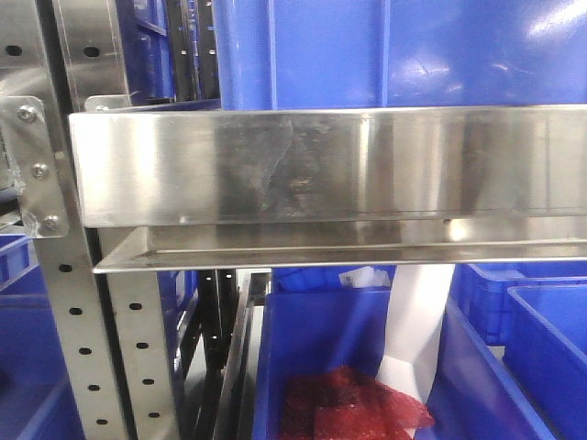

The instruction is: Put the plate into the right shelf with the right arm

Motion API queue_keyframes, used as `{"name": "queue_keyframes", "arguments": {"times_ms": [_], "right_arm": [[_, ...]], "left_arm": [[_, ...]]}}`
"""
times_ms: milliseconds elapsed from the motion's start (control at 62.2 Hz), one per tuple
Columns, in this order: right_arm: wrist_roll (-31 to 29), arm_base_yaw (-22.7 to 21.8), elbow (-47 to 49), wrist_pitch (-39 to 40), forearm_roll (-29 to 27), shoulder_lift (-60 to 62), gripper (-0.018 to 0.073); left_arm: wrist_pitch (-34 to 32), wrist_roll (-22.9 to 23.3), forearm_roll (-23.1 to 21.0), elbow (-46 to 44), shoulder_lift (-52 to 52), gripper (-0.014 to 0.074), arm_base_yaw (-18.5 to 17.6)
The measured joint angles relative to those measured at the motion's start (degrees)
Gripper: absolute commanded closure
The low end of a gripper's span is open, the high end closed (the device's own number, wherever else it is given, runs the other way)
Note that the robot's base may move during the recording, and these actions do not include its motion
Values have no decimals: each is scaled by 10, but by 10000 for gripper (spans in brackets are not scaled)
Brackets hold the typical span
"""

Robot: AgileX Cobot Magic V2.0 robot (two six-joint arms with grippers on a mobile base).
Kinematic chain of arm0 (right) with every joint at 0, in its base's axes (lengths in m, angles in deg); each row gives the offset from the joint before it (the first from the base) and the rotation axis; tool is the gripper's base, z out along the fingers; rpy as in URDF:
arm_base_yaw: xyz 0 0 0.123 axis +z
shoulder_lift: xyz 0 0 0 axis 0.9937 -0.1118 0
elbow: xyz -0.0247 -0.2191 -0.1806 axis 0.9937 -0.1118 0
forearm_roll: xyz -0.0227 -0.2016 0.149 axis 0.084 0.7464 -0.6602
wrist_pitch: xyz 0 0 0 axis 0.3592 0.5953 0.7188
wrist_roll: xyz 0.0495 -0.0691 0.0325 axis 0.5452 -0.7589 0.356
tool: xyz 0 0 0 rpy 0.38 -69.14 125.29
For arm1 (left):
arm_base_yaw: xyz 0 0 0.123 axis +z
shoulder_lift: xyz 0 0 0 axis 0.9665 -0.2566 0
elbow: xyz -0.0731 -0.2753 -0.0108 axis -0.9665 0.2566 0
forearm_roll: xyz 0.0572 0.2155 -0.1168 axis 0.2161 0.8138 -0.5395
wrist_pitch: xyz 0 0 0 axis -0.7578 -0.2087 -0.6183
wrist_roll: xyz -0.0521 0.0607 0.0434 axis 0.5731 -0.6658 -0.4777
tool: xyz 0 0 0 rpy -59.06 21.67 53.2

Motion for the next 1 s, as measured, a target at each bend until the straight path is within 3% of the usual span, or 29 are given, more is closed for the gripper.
{"name": "queue_keyframes", "arguments": {"times_ms": [354,820,997], "right_arm": [[0,0,-240,10,0,233,510],[0,0,-295,0,0,265,510],[-1,-7,-318,34,0,265,510]], "left_arm": [[0,0,0,0,0,643,0],[0,0,0,0,0,643,0],[0,0,0,0,0,643,0]]}}
